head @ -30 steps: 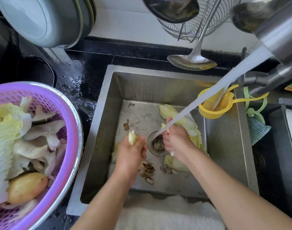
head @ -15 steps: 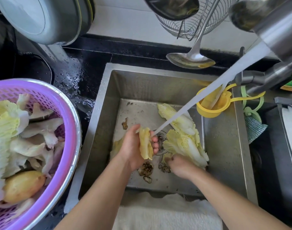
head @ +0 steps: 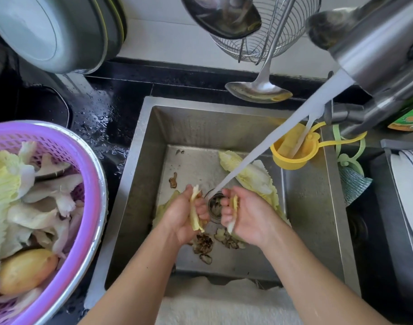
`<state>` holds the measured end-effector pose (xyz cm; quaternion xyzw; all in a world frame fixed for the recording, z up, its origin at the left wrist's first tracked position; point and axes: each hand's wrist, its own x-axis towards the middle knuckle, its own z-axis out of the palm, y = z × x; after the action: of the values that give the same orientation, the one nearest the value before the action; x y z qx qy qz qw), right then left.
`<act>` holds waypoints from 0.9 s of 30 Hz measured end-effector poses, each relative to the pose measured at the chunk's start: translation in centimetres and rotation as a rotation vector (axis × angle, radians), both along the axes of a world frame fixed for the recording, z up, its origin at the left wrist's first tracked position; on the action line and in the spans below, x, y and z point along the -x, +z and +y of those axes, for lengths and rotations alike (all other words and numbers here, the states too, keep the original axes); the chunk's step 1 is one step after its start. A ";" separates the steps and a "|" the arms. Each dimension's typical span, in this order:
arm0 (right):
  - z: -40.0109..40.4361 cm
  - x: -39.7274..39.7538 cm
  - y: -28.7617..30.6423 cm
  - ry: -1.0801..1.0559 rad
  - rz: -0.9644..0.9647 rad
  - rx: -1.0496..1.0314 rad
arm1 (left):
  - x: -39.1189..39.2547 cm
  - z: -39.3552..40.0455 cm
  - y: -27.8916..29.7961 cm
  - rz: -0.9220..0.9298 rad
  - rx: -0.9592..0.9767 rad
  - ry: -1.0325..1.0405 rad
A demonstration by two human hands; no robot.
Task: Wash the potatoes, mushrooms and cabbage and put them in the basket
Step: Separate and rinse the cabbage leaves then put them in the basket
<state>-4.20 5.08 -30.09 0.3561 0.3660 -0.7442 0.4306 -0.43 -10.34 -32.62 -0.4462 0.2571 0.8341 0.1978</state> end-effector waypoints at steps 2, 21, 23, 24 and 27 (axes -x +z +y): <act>-2.3 0.6 0.5 -0.056 0.002 0.069 | -0.6 -1.1 0.4 0.019 0.026 0.050; -0.2 1.0 1.5 -0.072 0.228 -0.289 | 1.1 1.2 3.2 0.154 -0.009 -0.071; 0.8 1.3 1.5 -0.062 0.256 -0.360 | 1.6 2.1 3.0 0.124 -0.003 -0.068; 1.2 1.3 1.5 -0.062 0.272 -0.390 | 1.9 2.4 2.9 0.104 0.009 -0.052; 1.8 0.9 1.5 -0.020 0.334 -0.467 | 2.8 3.1 2.7 0.001 0.041 0.113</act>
<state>-5.08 6.91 -28.59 0.3218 0.5900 -0.6922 0.2630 -3.23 -7.26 -29.92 -0.4635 0.2485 0.8387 0.1413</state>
